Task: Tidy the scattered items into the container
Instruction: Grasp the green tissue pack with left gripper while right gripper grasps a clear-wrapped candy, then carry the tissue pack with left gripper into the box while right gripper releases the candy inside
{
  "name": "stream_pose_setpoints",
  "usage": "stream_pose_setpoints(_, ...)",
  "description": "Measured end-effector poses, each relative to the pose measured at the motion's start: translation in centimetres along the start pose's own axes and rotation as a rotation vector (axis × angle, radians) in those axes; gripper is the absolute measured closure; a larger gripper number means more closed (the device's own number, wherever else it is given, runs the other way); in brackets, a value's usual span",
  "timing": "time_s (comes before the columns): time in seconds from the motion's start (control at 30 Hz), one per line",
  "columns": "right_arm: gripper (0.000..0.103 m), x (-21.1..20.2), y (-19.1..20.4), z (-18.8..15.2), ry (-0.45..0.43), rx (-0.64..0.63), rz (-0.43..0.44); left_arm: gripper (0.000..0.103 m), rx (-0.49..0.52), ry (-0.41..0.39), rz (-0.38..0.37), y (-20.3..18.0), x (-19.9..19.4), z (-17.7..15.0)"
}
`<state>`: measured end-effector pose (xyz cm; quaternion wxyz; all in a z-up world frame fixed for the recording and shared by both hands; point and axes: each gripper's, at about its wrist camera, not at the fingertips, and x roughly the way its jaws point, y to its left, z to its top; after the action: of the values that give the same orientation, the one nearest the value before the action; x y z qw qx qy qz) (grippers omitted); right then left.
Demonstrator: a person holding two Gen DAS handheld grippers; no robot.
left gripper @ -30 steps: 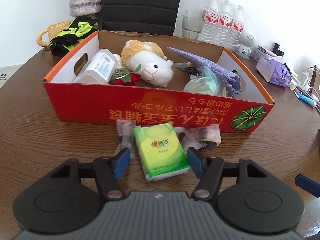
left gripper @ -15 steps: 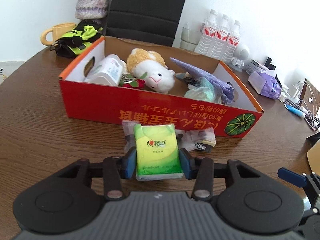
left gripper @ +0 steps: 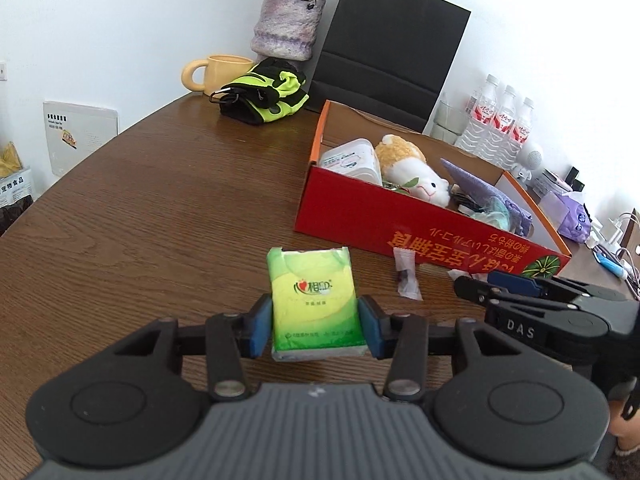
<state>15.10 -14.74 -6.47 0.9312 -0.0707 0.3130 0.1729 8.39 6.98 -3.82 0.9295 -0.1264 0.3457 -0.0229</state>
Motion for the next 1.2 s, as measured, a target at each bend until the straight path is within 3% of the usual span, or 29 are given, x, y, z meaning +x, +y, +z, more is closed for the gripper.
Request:
stream_pose_setpoints(0.1, 0.063, 1.4, 0.1, 0.3, 0.029, 0.008, -0.021, 0.056, -0.003, 0.006, -0.007, 0.8, 0.2, -0.1)
stream_pose_setpoints(0.17, 0.074, 2.2, -0.2, 0.2, 0.061, 0.032, -0.017, 0.056, -0.017, 0.02, -0.014, 1.4, 0.6, -0.2)
stream_pose_setpoints(0.37, 0.087, 1.9, -0.5, -0.5, 0.063, 0.065, -0.012, 0.056, -0.023, 0.029, -0.038, 1.7, 0.8, -0.5)
stream_pose_setpoints(0.47, 0.094, 0.4, -0.6, -0.9, 0.041, 0.081, -0.001, 0.056, -0.014, 0.013, -0.051, 1.5, 0.3, -0.6)
stream_pose_setpoints(0.73, 0.094, -6.0, -2.1, -2.0, -0.039, 0.135, 0.039, 0.056, 0.0, -0.005, -0.11, 1.1, -0.8, -0.7)
stream_pose_setpoints(0.97, 0.094, -7.8, -3.8, 3.0, -0.16, 0.106, 0.033, 0.056, 0.074, -0.122, -0.168, -2.6, -2.2, 3.5)
stream_pose_setpoints(1.1, 0.094, -4.2, -4.9, 6.7, -0.115, 0.12, 0.066, 0.056, 0.129, -0.112, -0.213, -5.8, 0.0, 7.3)
stream_pose_setpoints(1.2, 0.094, -0.5, -5.1, 8.3, -0.054, 0.114, 0.024, 0.056, 0.153, -0.084, -0.197, -8.2, 3.1, 10.0)
